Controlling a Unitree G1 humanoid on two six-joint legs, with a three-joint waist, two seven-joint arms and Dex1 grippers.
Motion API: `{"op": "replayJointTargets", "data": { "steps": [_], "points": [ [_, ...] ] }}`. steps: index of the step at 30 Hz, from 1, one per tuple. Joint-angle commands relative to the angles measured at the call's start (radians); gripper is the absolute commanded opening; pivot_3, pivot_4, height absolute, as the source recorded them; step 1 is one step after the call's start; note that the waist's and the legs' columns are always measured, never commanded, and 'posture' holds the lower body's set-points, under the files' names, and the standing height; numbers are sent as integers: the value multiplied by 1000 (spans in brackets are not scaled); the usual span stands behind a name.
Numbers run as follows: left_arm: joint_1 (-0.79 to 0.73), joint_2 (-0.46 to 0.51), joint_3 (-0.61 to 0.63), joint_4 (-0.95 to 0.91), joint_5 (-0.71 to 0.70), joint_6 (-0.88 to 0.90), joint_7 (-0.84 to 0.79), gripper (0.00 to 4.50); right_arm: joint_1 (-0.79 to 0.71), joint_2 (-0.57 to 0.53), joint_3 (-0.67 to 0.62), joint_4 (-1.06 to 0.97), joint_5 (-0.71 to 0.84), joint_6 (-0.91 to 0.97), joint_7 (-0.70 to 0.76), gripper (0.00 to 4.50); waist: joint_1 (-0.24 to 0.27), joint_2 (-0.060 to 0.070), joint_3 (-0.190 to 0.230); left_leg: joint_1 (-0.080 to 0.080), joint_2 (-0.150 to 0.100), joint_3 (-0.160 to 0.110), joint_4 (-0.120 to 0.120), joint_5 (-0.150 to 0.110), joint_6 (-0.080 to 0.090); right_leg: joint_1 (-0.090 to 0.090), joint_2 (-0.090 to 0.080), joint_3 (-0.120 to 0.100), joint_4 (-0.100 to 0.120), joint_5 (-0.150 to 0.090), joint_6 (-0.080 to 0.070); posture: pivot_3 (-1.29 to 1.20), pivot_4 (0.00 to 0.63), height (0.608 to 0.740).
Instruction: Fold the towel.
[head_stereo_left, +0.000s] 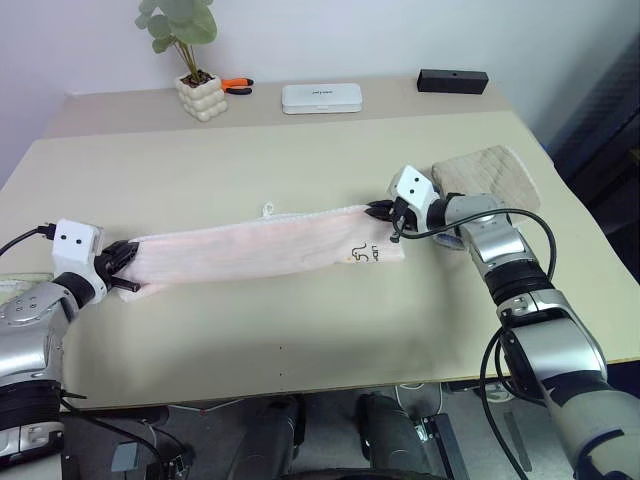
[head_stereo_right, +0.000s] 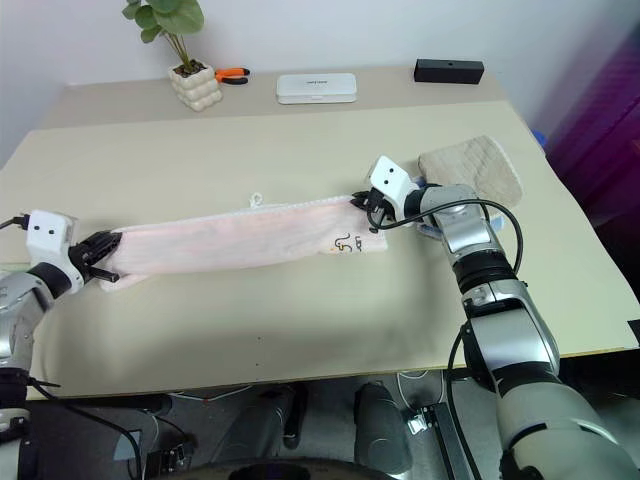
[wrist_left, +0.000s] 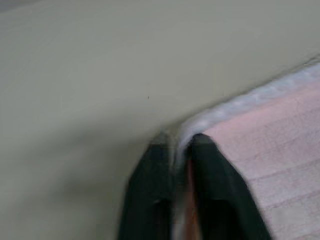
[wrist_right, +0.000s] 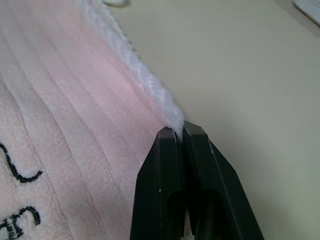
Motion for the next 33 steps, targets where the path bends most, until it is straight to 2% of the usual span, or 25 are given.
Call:
{"op": "replayJointTargets", "data": {
  "steps": [1,5,6,9,12,14,17,20,22,25,29,33],
  "points": [
    [1,7,37,-18,-6,-18,19,2335,-22,-3,-32,-21,9,-9,-1,1379,0,0,0,0,0,0,0,0,0,0,0,0,0,0,0,0,150,740],
    [8,-18,96,-40,-14,-24,114,4224,2,-26,-67,-94,15,7,-60,3340,0,0,0,0,0,0,0,0,0,0,0,0,0,0,0,0,150,740],
    [13,-26,116,-58,-28,-18,130,4300,16,-37,-76,-130,21,23,-63,3863,1,0,0,0,0,0,0,0,0,0,0,0,0,0,0,0,150,740],
    [33,-63,177,-148,-70,-8,180,4300,86,-72,-128,-288,54,122,-86,3863,5,0,0,0,0,0,0,0,0,0,0,0,0,0,0,0,150,740],
    [59,-93,206,-261,-97,10,221,4300,189,-100,-199,-501,136,335,-99,3863,10,0,0,0,0,0,1,0,0,0,0,0,0,0,0,0,150,740],
    [94,-93,165,-348,-76,12,208,4300,269,-112,-235,-656,206,497,-103,4406,10,0,0,0,0,-1,1,0,0,1,-1,0,0,0,0,0,150,740],
    [140,-88,33,-496,-48,14,144,4300,400,-104,-298,-902,333,729,-143,4467,11,0,0,0,0,-1,1,0,0,1,-2,1,0,0,0,0,150,740],
    [139,-132,-205,-664,-93,52,28,4300,576,-7,-389,-1151,498,1045,-279,4467,19,0,-1,0,0,0,1,0,1,2,-2,2,-1,0,0,0,150,740],
    [135,-152,-301,-709,-97,60,-16,4300,647,59,-448,-1246,562,1192,-366,4467,24,-2,-3,0,0,-1,1,-1,1,3,-2,2,-1,0,0,0,150,740],
    [133,-172,-360,-731,-98,69,-37,4300,688,152,-540,-1320,618,1377,-483,4467,10,-1,-3,0,0,2,1,-1,1,1,-2,4,-1,0,0,0,150,740],
    [124,-204,-394,-736,-113,82,-41,4300,666,284,-617,-1343,638,1520,-606,4467,8,1,-4,1,2,2,1,-1,1,1,0,4,-1,0,-1,0,150,740],
    [122,-219,-390,-721,-113,72,-47,4300,525,480,-744,-1221,581,1584,-770,4467,7,1,-4,1,2,2,1,-1,1,1,0,4,-1,0,-1,0,150,740]
  ]
}}
